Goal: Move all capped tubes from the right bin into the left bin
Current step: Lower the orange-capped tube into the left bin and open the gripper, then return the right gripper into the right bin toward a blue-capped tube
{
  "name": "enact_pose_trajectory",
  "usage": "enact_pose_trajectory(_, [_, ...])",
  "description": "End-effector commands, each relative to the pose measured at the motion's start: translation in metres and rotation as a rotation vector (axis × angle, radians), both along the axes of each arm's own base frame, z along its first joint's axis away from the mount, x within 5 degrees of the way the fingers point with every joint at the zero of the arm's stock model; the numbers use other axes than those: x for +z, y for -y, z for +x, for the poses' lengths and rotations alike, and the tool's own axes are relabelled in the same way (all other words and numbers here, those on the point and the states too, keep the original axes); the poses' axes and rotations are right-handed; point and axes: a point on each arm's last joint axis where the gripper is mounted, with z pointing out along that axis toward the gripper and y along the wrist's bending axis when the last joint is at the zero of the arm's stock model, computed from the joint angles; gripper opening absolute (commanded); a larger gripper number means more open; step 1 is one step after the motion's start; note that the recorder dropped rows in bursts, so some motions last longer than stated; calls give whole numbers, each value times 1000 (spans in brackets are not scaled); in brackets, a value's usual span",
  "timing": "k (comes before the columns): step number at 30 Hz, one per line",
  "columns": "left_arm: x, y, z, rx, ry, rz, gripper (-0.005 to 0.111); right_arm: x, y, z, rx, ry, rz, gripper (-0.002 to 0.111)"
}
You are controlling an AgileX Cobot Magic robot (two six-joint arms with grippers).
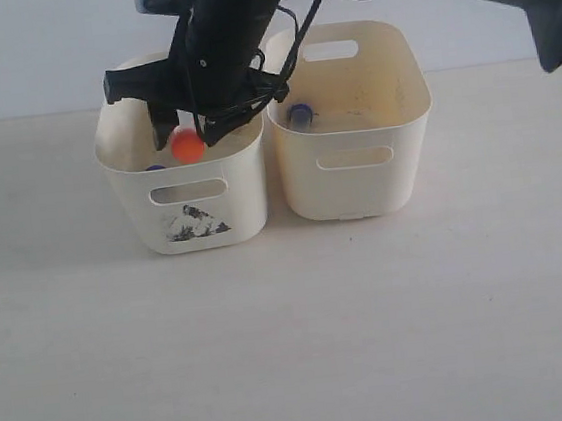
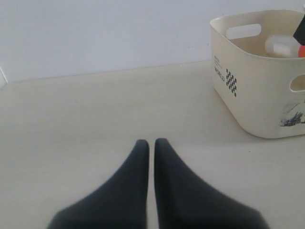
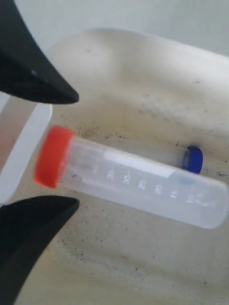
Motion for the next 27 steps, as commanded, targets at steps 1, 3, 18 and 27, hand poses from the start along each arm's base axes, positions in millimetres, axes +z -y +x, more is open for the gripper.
enact_pose_trajectory(1, [3,0,0,1,21,-18,4,14,5,0,8,47,-7,63])
enact_pose_trajectory(3, [3,0,0,1,21,-18,4,23,12,0,-2,85,-32,59])
enact_pose_trajectory(18, [3,0,0,1,21,-18,4,38,122,50,-252,105,8,35])
enact_pose_trajectory(27, [3,0,0,1,21,-18,4,-27,139,81,-305,9,63,35])
